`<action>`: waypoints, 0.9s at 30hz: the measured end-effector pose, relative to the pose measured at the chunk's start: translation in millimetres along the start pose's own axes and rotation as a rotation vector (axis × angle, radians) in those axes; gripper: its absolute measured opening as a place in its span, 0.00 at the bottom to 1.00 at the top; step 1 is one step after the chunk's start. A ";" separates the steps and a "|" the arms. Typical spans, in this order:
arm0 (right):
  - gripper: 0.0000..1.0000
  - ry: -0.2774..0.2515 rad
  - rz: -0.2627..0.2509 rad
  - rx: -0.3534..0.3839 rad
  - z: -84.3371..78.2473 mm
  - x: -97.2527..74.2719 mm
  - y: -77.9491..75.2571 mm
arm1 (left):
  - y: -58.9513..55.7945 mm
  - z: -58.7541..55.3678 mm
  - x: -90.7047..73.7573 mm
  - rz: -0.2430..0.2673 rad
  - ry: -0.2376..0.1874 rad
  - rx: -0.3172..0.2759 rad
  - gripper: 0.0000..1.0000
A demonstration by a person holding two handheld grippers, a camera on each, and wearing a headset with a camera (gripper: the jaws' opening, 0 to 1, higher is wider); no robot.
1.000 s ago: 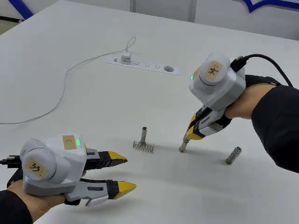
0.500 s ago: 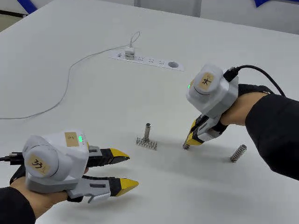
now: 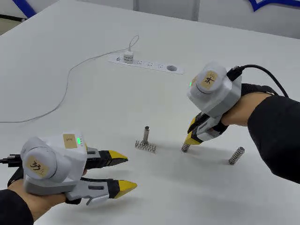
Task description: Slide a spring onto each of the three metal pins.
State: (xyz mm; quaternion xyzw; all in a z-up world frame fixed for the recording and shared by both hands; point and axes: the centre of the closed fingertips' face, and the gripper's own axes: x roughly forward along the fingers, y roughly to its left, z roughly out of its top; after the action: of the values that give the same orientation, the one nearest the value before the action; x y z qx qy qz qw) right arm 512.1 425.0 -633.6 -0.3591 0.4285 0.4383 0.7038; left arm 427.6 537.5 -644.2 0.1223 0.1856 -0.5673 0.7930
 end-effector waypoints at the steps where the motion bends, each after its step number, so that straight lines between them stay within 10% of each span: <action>1: 0.17 -0.010 -0.005 -0.008 3.6 -2.3 0.8 | -0.1 0.2 0.0 0.000 0.001 0.001 0.36; 7: 0.17 -0.094 0.029 -0.006 32.9 1.6 19.4 | -0.5 3.8 1.5 -0.004 0.003 0.012 0.36; 27: 0.15 -0.080 0.098 0.001 49.0 66.2 37.7 | 2.9 -3.2 -5.3 0.022 0.016 -0.006 0.35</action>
State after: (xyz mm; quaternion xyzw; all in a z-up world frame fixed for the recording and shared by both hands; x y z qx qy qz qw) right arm 507.8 502.1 -681.0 -0.3195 0.4175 0.4861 0.6980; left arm 428.3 544.2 -644.8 0.1266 0.1923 -0.5570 0.7979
